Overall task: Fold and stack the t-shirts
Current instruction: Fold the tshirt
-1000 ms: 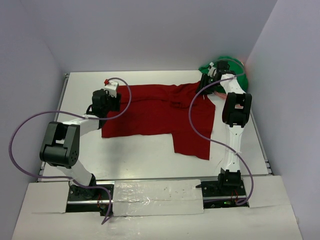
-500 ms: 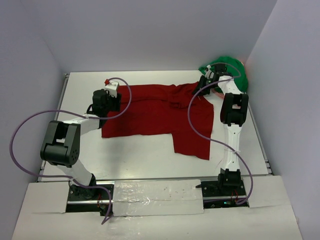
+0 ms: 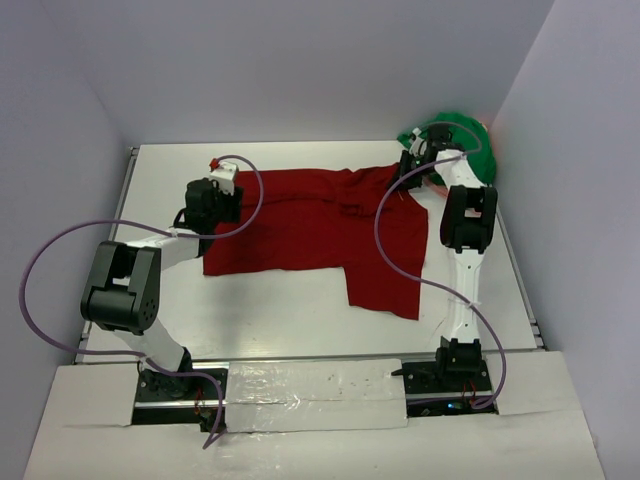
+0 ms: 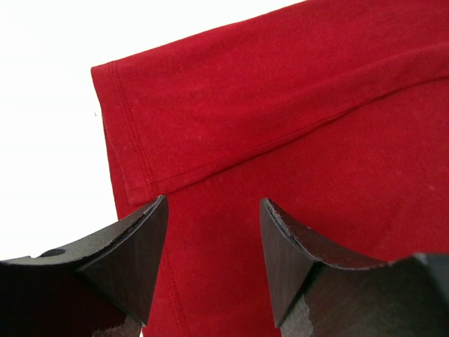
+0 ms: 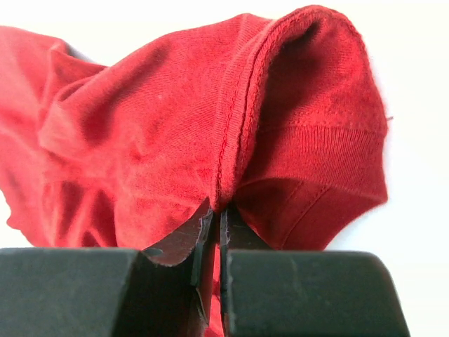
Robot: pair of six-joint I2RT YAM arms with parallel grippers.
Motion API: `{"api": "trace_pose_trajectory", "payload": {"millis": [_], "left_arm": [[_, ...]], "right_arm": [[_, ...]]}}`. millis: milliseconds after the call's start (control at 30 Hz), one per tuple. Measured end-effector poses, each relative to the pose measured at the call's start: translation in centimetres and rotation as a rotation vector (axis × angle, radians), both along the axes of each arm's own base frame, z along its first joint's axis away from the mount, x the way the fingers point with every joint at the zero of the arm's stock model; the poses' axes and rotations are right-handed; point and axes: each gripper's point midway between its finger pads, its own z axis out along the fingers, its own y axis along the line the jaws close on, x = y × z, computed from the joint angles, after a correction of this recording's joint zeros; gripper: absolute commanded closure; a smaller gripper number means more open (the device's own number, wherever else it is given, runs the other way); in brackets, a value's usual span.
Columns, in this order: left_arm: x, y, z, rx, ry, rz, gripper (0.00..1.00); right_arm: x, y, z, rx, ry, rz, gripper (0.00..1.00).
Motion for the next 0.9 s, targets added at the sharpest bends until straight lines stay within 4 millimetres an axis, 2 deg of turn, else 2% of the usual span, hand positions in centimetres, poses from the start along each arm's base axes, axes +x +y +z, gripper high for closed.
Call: {"api": "trace_pose_trajectory", "payload": {"millis": [167,500,633,667,767,800,900], "left_arm": [[0.0,-0.2,0.0,0.000,0.000,-0.004,0.36],[0.0,-0.2,0.0,0.002,0.000,-0.006,0.36],[0.0,-0.2,0.0,0.003,-0.001,-0.007,0.36],[0.0,-0.2,0.0,0.003,-0.001,-0.007,0.36],[-0.1,-0.4,0.0,0.003,-0.001,-0.010,0.36],[-0.1,-0.4,0.0,0.003,-0.001,-0.011,0.36],[-0.1,-0.4,0.0,0.004,-0.001,-0.011,0.36]], "right_arm": [[0.3,-2.1,0.1,-0.100,-0.023,-0.030,1.00],[0.9,-8.2,0.1,-0.232,-0.037,-0.132,1.00],[1.1,-10.1,0.3,-0.266,-0.045,-0.164,0.99],[1.1,-10.3,0.3,-0.271,-0.046,-0.166,0.96],[1.1,-10.3,0.4,-0.268,-0.051,-0.160,0.67],[1.1,-10.2,0.5,-0.259,-0.053,-0.155,0.51],[0.8,-9.1,1.1,-0.226,-0.075,-0.111,0.44]]}}
